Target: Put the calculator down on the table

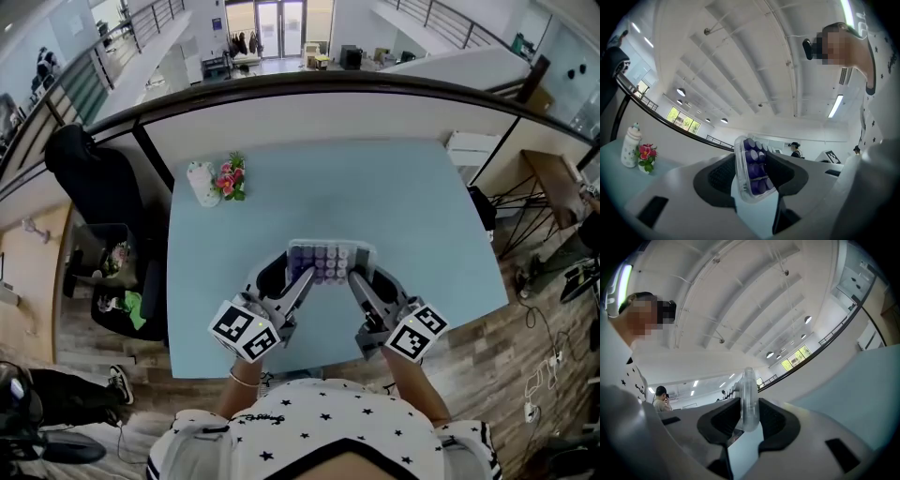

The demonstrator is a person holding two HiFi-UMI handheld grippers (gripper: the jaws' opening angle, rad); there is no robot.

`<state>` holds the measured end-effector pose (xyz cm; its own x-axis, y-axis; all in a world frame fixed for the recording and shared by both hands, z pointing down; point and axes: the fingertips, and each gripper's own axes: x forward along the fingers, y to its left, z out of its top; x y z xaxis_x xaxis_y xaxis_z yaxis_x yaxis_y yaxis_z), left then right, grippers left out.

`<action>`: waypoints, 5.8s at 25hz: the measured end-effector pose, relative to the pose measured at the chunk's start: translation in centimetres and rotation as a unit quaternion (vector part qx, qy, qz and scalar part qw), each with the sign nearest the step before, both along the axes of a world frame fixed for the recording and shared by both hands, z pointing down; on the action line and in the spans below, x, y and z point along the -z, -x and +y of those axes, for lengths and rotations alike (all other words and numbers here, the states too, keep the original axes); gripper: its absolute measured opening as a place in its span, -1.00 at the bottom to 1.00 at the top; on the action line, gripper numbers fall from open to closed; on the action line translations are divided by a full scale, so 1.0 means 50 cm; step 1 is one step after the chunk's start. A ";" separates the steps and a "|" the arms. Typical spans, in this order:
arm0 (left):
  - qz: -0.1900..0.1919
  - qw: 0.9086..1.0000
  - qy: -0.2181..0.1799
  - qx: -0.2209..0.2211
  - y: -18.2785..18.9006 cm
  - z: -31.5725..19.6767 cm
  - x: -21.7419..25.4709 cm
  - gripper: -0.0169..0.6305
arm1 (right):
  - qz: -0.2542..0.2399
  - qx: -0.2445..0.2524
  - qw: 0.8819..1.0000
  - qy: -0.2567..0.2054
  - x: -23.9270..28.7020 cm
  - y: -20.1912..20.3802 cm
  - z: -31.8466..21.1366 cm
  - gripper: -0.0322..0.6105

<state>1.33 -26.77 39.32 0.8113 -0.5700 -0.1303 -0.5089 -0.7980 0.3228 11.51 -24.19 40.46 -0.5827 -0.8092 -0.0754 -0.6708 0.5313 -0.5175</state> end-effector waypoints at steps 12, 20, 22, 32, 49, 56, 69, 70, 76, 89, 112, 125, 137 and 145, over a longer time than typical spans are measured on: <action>-0.010 1.000 0.018 0.014 0.004 -0.068 -0.042 -0.30 | -0.004 0.019 1.000 0.018 -0.042 0.005 -0.075 -0.57; -0.012 0.998 0.025 0.059 -0.028 -0.088 -0.047 -0.30 | -0.006 0.068 0.997 0.029 -0.048 -0.030 -0.114 -0.57; -0.013 0.997 0.028 0.071 -0.038 -0.089 -0.051 -0.30 | -0.003 0.080 0.996 0.031 -0.052 -0.040 -0.120 -0.57; -0.020 0.992 0.060 0.109 -0.042 -0.089 -0.101 -0.30 | -0.001 0.120 0.991 0.062 -0.103 -0.046 -0.135 -0.57; -0.022 0.988 0.109 0.104 -0.026 -0.100 -0.209 -0.30 | 0.012 0.129 0.984 0.123 -0.209 -0.028 -0.144 -0.57; -0.019 0.987 0.123 0.097 -0.014 -0.103 -0.252 -0.30 | 0.018 0.125 0.982 0.144 -0.250 -0.016 -0.146 -0.57; -0.028 0.982 0.165 0.085 0.007 -0.098 -0.328 -0.30 | 0.013 0.109 0.977 0.183 -0.325 0.006 -0.134 -0.57; -0.028 0.982 0.168 0.085 0.007 -0.097 -0.333 -0.30 | 0.014 0.108 0.977 0.185 -0.329 0.007 -0.133 -0.57; -0.029 0.978 0.187 0.082 0.009 -0.090 -0.364 -0.30 | 0.018 0.105 0.974 0.198 -0.357 0.009 -0.125 -0.57; -0.039 0.968 0.235 0.079 0.009 -0.075 -0.438 -0.30 | 0.022 0.102 0.964 0.244 -0.428 0.009 -0.109 -0.56; -0.059 0.956 0.274 0.084 -0.005 -0.063 -0.501 -0.29 | 0.036 0.087 0.952 0.290 -0.492 -0.006 -0.095 -0.54; -0.104 0.948 0.289 0.087 -0.015 -0.070 -0.519 -0.29 | 0.088 0.070 0.948 0.297 -0.511 -0.019 -0.102 -0.50; -0.140 0.941 0.293 0.092 -0.026 -0.073 -0.527 -0.29 | 0.134 0.057 0.943 0.300 -0.521 -0.032 -0.107 -0.47; -0.158 0.936 0.301 0.095 -0.029 -0.071 -0.536 -0.29 | 0.155 0.053 0.938 0.307 -0.532 -0.036 -0.105 -0.46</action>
